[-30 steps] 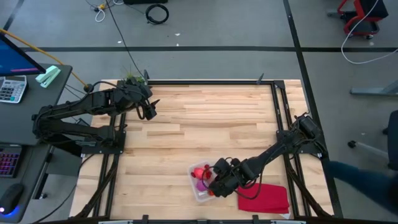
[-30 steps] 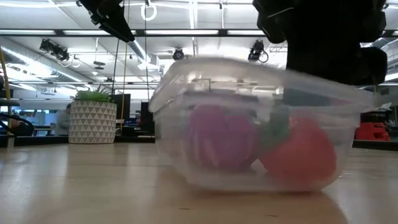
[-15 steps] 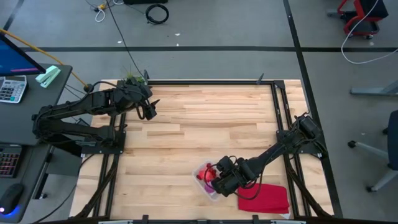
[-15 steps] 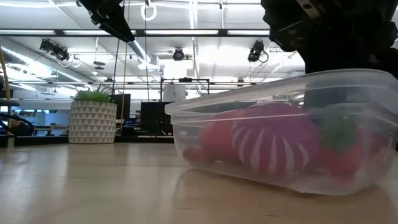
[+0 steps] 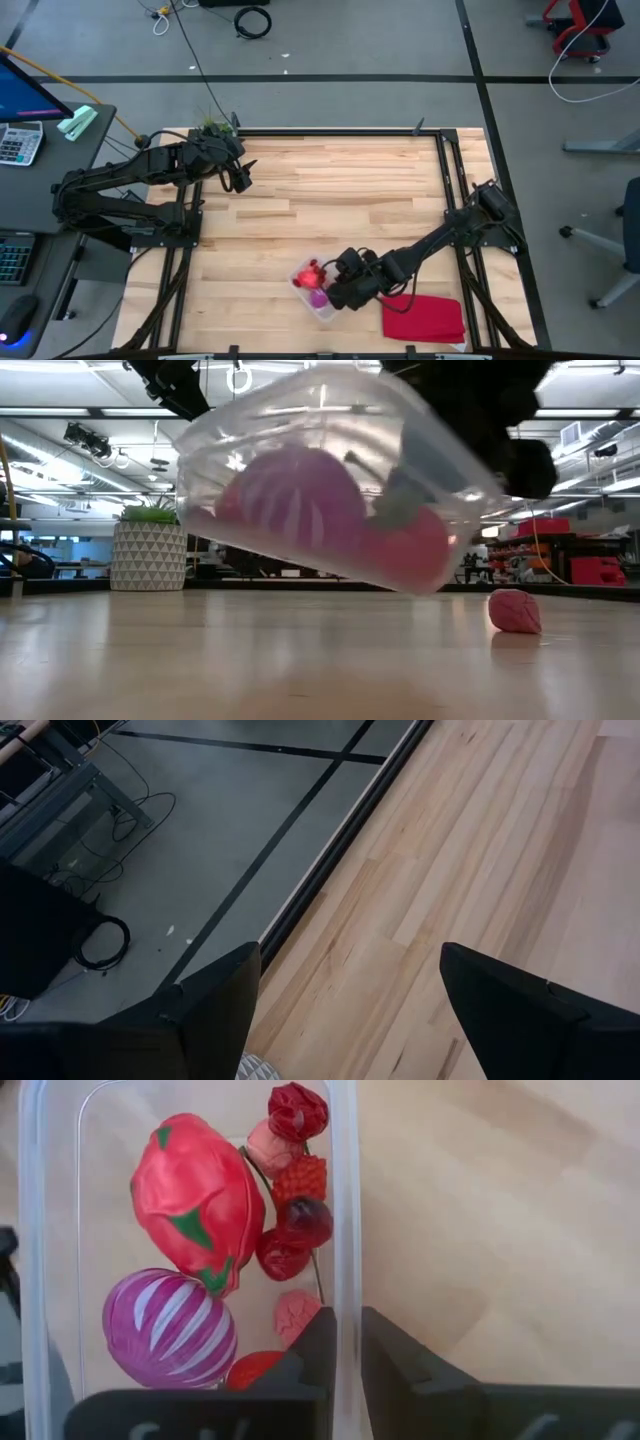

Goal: Pick and placing Produce into tupperware
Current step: Adjust the transparent bin, then put the pink peach into the transparent bin

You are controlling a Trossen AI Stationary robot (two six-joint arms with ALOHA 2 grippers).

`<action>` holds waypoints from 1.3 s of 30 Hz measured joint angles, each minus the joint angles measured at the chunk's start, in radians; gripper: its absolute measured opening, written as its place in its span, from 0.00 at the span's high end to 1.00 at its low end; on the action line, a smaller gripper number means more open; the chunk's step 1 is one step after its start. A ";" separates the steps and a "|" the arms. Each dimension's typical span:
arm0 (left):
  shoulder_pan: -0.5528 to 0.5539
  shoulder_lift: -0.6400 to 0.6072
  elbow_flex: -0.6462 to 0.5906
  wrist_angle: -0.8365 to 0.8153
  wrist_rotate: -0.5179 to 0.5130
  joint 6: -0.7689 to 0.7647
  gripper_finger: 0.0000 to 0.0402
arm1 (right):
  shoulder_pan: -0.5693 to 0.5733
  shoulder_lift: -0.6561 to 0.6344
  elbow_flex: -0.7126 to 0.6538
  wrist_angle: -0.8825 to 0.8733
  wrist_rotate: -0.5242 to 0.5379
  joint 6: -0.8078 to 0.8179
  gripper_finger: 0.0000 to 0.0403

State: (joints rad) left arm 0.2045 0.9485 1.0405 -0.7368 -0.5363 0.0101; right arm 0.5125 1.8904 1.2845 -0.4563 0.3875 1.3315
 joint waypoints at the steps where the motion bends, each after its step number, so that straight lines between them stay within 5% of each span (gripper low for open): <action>1: 0.000 0.000 0.000 0.000 0.000 0.000 0.21 | -0.007 0.000 0.000 0.004 0.003 -0.017 0.91; 13: 0.000 0.000 0.000 0.000 0.000 0.000 0.21 | -0.120 0.000 0.000 -0.050 0.003 -0.171 0.88; 27: 0.000 0.000 0.000 0.000 0.000 0.001 0.21 | -0.313 -0.001 0.000 -0.145 -0.110 -0.364 0.69; 39: 0.000 0.000 0.000 0.000 0.000 0.002 0.21 | -0.318 -0.001 0.124 -0.157 -0.151 -0.444 0.56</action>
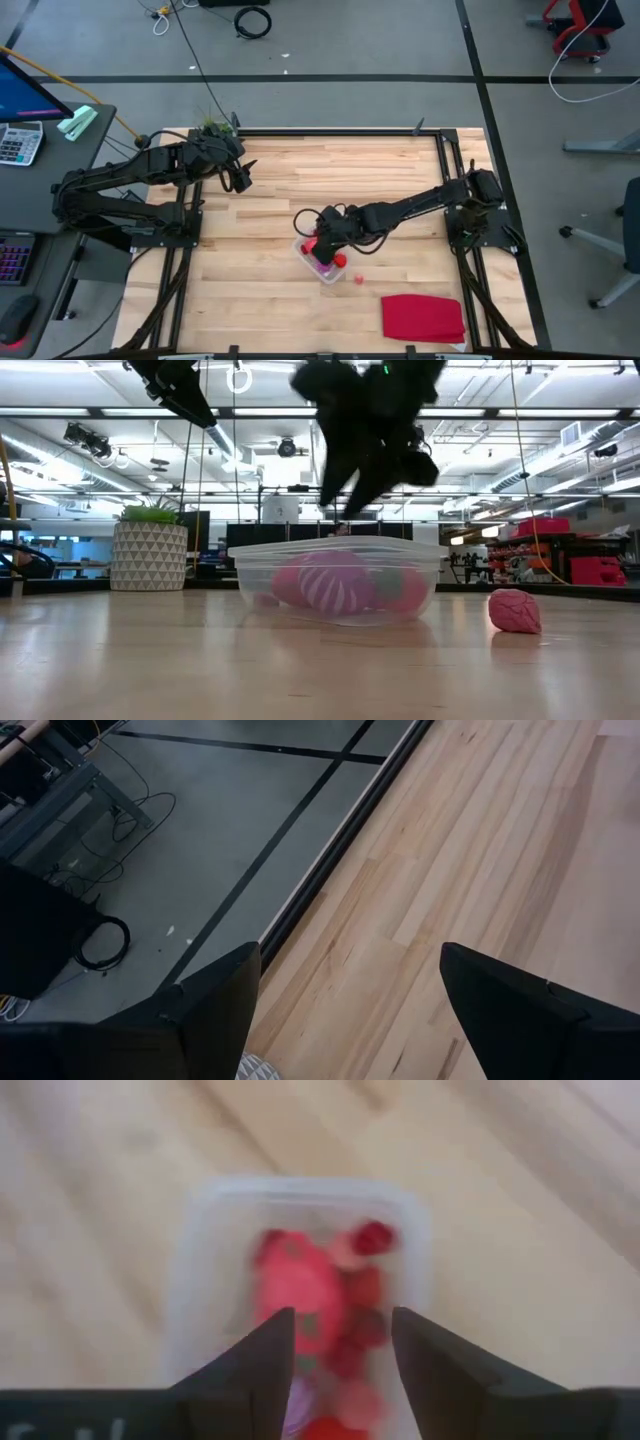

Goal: Pick and placing Produce into tupperware
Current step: Put the pink peach into the transparent bin

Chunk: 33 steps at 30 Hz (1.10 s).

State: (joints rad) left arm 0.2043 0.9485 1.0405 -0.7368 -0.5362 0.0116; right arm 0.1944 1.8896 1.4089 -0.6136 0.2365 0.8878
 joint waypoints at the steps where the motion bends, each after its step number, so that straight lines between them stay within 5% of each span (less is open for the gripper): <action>1: 0.000 0.000 0.000 0.000 0.000 0.000 0.21 | 0.005 0.000 0.023 -0.004 -0.020 -0.004 0.56; 6: 0.000 0.000 0.000 -0.002 0.000 0.000 0.21 | 0.075 -0.001 0.112 -0.055 -0.154 0.046 0.57; 13: 0.000 0.000 0.000 -0.002 0.000 0.000 0.21 | 0.245 -0.001 0.135 -0.207 -0.245 0.404 0.58; 22: 0.000 0.000 0.000 0.000 0.000 -0.004 0.21 | 0.405 -0.001 0.094 -0.358 -0.028 0.651 0.58; 33: 0.000 0.000 0.000 0.000 0.000 -0.008 0.21 | 0.326 -0.001 -0.128 -0.159 -0.015 0.580 0.57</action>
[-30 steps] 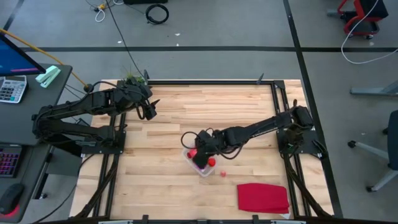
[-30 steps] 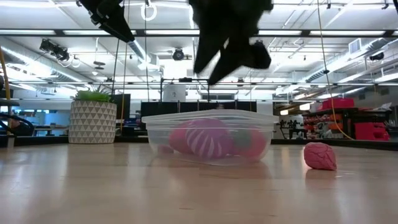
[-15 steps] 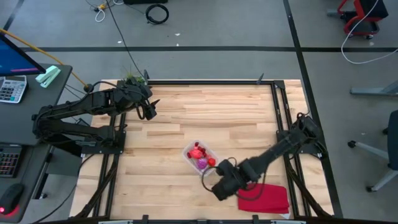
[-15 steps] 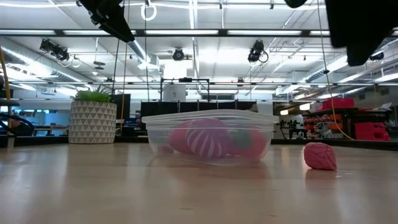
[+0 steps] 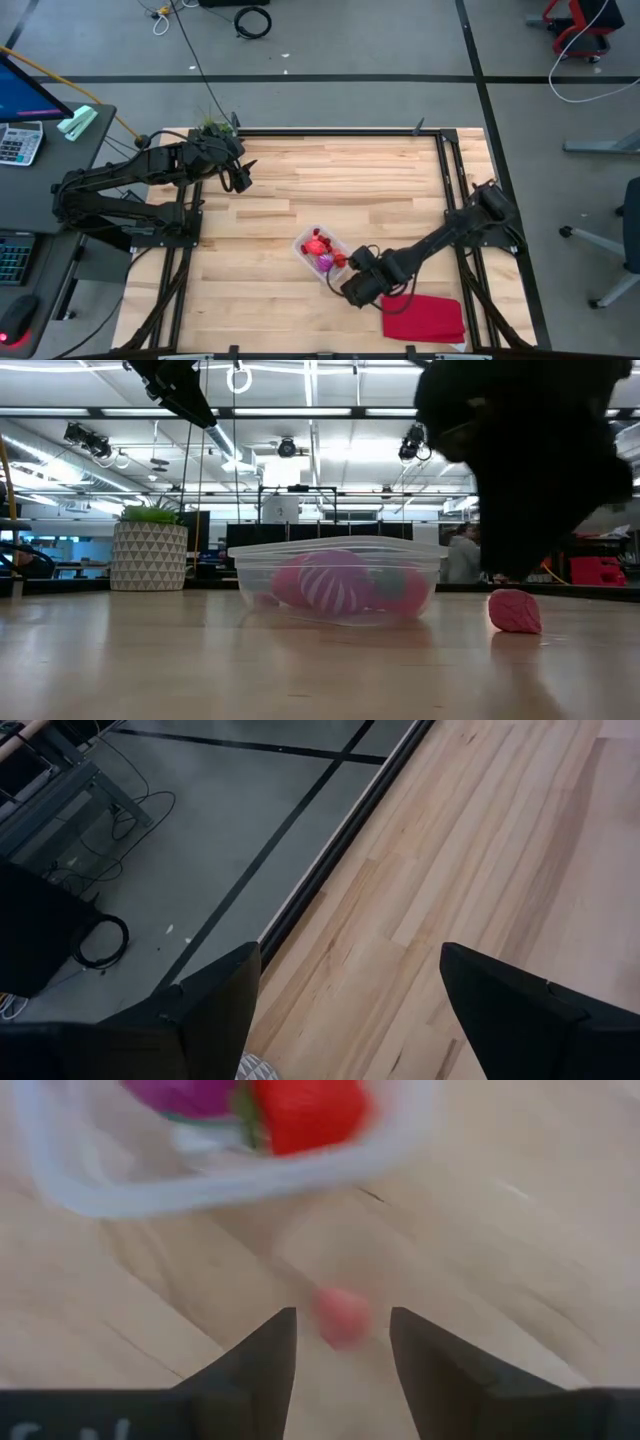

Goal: Pick and placing Produce into tupperware
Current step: Put the pink peach into the transparent bin

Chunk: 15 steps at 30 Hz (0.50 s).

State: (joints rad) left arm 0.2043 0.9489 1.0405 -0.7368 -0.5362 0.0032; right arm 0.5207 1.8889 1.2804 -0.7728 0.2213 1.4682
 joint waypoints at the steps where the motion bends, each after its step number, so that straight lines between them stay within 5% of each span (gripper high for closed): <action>1: 0.000 0.000 0.000 0.000 0.000 0.000 0.21 | -0.009 0.000 -0.020 0.053 -0.001 -0.035 0.57; 15: 0.000 0.000 0.000 -0.001 0.000 -0.001 0.21 | -0.033 0.000 -0.109 0.174 -0.077 0.000 0.57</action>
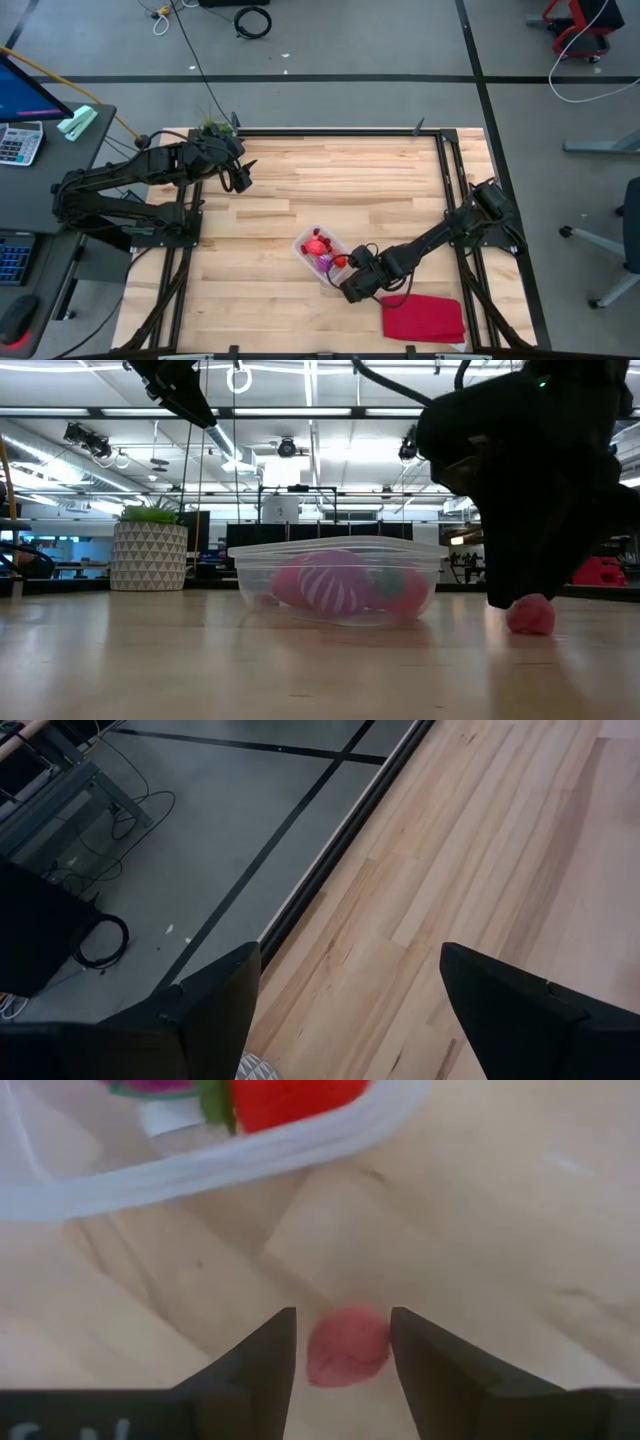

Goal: Pick and placing Produce into tupperware
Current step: Put the pink peach into the transparent bin

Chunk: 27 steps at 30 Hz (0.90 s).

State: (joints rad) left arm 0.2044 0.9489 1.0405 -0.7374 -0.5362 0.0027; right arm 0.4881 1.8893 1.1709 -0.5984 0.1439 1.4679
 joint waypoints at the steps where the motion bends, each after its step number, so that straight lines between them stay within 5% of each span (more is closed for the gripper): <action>1: 0.000 0.000 0.000 0.000 0.000 0.000 0.21 | 0.005 0.000 0.000 0.006 -0.001 0.013 0.57; 11: 0.000 0.000 0.000 0.000 0.000 -0.001 0.21 | 0.054 0.000 0.000 0.008 -0.002 0.066 0.59; 27: 0.000 0.000 0.000 0.000 0.000 -0.001 0.21 | 0.015 0.000 0.000 0.009 0.012 0.057 0.77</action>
State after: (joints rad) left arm 0.2043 0.9489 1.0405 -0.7372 -0.5365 0.0021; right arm 0.5027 1.8893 1.1713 -0.5894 0.1562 1.5246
